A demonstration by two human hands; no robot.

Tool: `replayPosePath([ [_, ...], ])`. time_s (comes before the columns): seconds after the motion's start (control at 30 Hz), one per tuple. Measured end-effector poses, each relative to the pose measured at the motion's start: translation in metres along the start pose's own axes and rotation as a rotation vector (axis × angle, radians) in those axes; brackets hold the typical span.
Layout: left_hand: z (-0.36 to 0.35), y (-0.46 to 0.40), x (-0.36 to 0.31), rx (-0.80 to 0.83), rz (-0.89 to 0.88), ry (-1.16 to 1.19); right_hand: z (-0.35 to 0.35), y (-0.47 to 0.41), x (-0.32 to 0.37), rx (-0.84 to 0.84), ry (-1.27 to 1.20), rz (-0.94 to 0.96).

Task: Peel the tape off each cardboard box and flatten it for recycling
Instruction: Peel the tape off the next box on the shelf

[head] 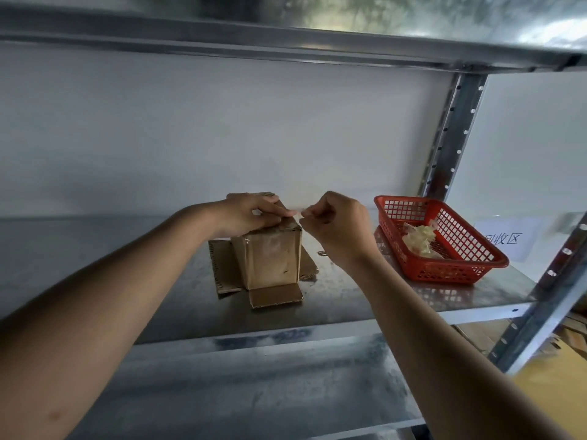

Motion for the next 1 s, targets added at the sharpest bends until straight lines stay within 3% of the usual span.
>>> replayPosePath([
  [0.1, -0.001, 0.001, -0.001, -0.006, -0.013, 0.006, 0.000, 0.002, -0.004, 0.027, -0.036, -0.010],
  [0.3, 0.000, 0.004, -0.002, 0.008, 0.002, 0.020, 0.002, 0.001, 0.006, 0.040, 0.082, 0.218],
  [0.57, -0.001, 0.005, -0.003, -0.007, 0.013, 0.024, 0.014, -0.008, 0.021, 0.273, 0.288, 0.387],
  [0.8, 0.005, 0.009, 0.001, 0.008, 0.105, 0.062, 0.004, -0.011, 0.022, 0.280, 0.296, 0.333],
  [1.0, 0.015, 0.013, 0.012, 0.001, 0.238, 0.130, 0.007, -0.019, 0.024, 0.480, 0.240, 0.257],
])
Point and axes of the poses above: each hand's wrist, its own y-axis away from the middle knuckle, its own z-axis out of the back of the hand, x = y × z, the point moved 1 cm from there along -y, towards the middle knuckle, and after that the axes turned 13 degrees about y, right-handed, at the moved point
